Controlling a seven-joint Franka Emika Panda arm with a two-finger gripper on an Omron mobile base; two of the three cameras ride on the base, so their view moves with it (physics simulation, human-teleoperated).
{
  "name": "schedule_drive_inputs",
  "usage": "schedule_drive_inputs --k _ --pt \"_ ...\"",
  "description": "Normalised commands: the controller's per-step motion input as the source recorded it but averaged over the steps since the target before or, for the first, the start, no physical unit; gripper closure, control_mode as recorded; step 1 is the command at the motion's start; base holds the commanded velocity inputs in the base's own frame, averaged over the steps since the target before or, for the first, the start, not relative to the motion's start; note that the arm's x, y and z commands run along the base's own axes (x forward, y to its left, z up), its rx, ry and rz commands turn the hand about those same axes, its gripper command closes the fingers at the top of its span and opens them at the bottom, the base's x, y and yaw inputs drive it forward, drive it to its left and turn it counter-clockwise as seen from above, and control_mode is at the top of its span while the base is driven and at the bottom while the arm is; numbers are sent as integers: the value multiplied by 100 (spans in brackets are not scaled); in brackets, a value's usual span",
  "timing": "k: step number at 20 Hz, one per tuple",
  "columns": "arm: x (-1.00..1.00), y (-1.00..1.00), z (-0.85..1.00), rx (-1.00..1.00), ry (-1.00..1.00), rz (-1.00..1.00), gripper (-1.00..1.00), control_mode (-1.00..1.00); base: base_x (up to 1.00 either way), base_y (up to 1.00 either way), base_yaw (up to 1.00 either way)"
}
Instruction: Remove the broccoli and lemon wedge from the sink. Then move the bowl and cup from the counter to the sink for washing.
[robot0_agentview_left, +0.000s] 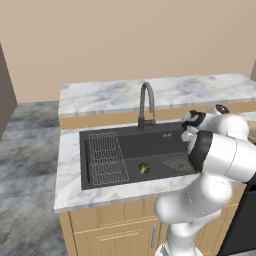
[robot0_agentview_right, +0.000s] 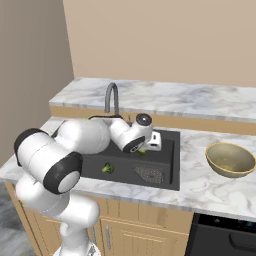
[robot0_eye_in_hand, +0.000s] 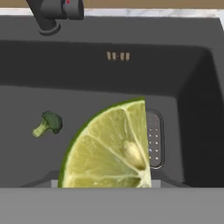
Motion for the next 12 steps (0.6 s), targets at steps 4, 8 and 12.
schedule_drive_inputs --k 4,8,12 --pt "-21 0 35 -12 0 0 100 -100 0 0 0" --pt "-23 0 34 -4 4 0 100 -100 0 0 0" --pt "-16 1 32 0 11 0 100 -100 0 0 0"
